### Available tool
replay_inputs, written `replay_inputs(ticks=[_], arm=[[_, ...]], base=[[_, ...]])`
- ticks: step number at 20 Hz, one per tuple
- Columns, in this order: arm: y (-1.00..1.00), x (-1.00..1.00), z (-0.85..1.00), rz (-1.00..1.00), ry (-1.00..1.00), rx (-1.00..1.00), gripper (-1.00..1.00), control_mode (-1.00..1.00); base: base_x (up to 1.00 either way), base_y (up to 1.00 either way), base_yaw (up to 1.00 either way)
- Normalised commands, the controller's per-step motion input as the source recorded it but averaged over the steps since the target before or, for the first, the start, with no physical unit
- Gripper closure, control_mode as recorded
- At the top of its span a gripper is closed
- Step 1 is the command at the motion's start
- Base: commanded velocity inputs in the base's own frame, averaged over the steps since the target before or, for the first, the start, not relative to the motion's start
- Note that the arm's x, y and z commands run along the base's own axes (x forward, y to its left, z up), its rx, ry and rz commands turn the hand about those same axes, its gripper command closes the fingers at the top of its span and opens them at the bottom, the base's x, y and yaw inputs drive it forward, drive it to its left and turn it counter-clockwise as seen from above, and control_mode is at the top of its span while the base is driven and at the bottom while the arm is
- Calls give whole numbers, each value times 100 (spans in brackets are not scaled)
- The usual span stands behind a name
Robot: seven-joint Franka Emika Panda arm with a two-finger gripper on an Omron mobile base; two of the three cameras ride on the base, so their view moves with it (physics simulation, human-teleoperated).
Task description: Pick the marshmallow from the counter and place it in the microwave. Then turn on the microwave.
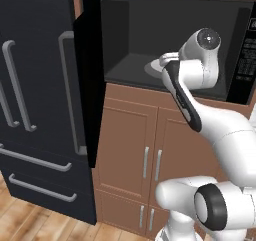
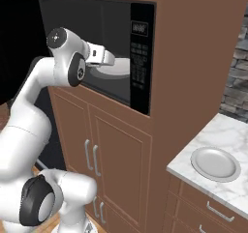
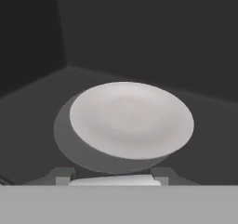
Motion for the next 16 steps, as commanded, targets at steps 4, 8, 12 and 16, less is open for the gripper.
replay_inputs(ticks=[4,8,12,16], arm=[[-9,35,0,0,0,0,100,-100],[-11,29,-6,0,0,0,100,-100],[-12,21,-7,0,0,0,100,-100],[-13,29,-10,0,0,0,100,-100]], base=[[0,0,0],[0,0,0],[0,0,0],[0,0,0]])
